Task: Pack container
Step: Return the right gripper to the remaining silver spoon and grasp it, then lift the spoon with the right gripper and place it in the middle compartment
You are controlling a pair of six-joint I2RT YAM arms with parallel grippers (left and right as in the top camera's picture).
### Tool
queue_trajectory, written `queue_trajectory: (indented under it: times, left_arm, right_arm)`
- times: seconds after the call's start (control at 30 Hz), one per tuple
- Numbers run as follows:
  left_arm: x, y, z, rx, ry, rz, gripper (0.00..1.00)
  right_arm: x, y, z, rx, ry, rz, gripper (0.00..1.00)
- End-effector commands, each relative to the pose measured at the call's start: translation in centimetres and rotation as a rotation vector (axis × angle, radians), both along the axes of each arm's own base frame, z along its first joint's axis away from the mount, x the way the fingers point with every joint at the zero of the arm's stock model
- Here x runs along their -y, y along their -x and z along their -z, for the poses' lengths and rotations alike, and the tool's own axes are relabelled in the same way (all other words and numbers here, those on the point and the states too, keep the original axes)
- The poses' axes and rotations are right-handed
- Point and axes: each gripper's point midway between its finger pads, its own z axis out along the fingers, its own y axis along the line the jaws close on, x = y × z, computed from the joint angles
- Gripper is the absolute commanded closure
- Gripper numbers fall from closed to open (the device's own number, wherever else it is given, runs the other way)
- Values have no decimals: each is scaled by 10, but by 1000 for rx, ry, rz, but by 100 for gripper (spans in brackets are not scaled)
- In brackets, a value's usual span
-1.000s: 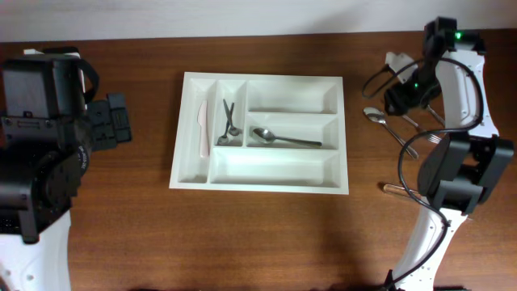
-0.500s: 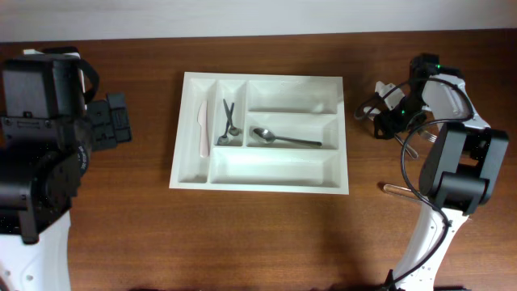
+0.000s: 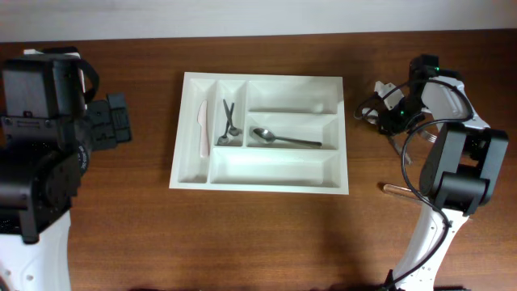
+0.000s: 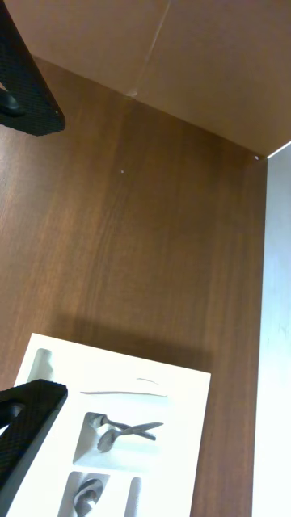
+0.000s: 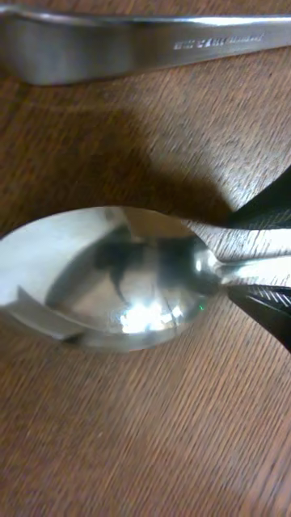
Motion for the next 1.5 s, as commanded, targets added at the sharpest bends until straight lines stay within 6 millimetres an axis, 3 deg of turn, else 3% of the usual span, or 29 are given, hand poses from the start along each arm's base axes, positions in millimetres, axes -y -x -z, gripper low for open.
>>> queue_trajectory:
  times: [0.0,0.13,0.37,0.47,0.67,0.77,0.9,1.2,1.33,1.47]
  left_arm:
    - [-4,2,-4,13,-12,-10,1]
    - [-4,2,-4,13,-12,-10,1]
    - [-4,2,-4,13,-12,-10,1]
    - [-4,2,-4,13,-12,-10,1]
    - [-4,2,-4,13,-12,-10,1]
    - [-4,2,-4,13,-12,-10,1]
    - [-4,2,-4,13,-12,-10,1]
    - [-4,2,-4,13,-12,-10,1]
    - [-4,2,-4,13,-12,-10,1]
    - [-4,2,-4,13,-12,-10,1]
  right_arm:
    - [-8,6,4,-15,-43,4,80]
    - [-9,5,4,-15,-43,1,96]
    - [-20,-4,-11,0,-40,-28,96]
    - [-27,-16,-31,31,-41,-46,96]
    - [-42,-44,-94,134,-31,-87,96]
    - [-61,-53,-124,189,-67,-122,96]
    - [-110,-50,-158,246,-138,-320,96]
    - [-201,2,-162,182,-221,-795,96]
    - [-224,11,-157,175,-227,-895,96]
    - [-241,26,-140,134,-244,-992,96]
